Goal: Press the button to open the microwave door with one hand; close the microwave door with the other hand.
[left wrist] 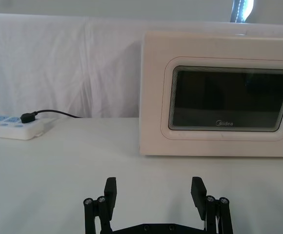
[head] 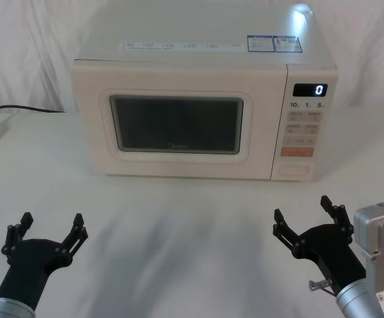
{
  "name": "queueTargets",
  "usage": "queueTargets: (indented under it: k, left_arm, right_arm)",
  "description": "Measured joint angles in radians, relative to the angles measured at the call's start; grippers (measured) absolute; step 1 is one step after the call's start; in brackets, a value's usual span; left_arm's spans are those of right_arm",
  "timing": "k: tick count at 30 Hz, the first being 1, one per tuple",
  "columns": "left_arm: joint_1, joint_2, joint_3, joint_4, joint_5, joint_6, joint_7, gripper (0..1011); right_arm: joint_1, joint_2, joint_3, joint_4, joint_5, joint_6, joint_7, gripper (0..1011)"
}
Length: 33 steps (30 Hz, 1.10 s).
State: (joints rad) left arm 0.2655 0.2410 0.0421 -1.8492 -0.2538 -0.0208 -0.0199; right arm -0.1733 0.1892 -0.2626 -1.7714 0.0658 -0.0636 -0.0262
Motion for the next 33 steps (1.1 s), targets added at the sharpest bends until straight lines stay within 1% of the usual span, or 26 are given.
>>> queueTargets:
  k: [33]
  left_arm:
    - [0.0, 0.0, 0.0, 0.0, 0.0, 0.0, 0.0, 1001]
  right_arm:
    - [0.0, 0.0, 0.0, 0.0, 0.0, 0.0, 0.0, 1002]
